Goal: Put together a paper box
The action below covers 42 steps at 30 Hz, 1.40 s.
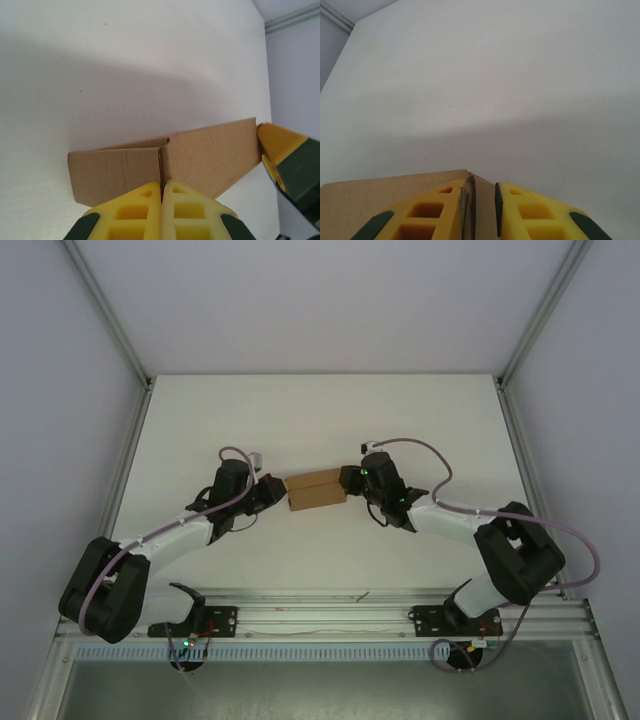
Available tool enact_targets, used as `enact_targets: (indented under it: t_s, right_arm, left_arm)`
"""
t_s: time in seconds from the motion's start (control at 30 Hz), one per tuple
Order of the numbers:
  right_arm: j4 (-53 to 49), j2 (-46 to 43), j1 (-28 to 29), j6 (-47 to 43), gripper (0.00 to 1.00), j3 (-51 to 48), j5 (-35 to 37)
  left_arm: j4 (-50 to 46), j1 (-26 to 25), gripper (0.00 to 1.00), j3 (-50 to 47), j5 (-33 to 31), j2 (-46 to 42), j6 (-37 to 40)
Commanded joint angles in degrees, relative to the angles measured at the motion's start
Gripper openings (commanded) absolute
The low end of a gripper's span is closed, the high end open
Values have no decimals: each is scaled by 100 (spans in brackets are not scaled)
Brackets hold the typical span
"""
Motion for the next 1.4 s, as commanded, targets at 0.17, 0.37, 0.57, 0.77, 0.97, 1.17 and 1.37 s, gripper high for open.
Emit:
enact_targets:
  t_s: [0.17, 0.37, 0.57, 0.77, 0.97, 1.17, 1.37]
  right_arm:
    - [-1995, 332, 37, -95, 17, -498, -246]
    - [-2295, 31, 34, -384, 26, 268, -257]
    - [-2775, 37, 34, -947, 44, 1668, -174]
    - [-3202, -45, 30, -2614, 79, 2475, -487]
    - [-4646, 142, 33, -7439, 100, 2809, -2312]
    - [-6167, 1273, 35, -9038, 100, 4311, -2283]
    - [-7332, 2293, 78, -9589, 96, 5348, -2216]
  left_arm:
    - [-1574, -16, 0, -194, -575, 615, 360]
    - [-2017, -141, 36, 1010, -588, 358, 1004]
    - [-2182, -153, 70, 2089, -818, 240, 1496]
    - [-2893, -103, 100, 2583, -2250, -246, 1842]
    - [-3187, 305, 100, 2187, -2991, -716, 1762]
    - [-3189, 401, 100, 1676, -3149, -1158, 1655]
    - [-3382, 437, 100, 1549, -3427, -1392, 1637]
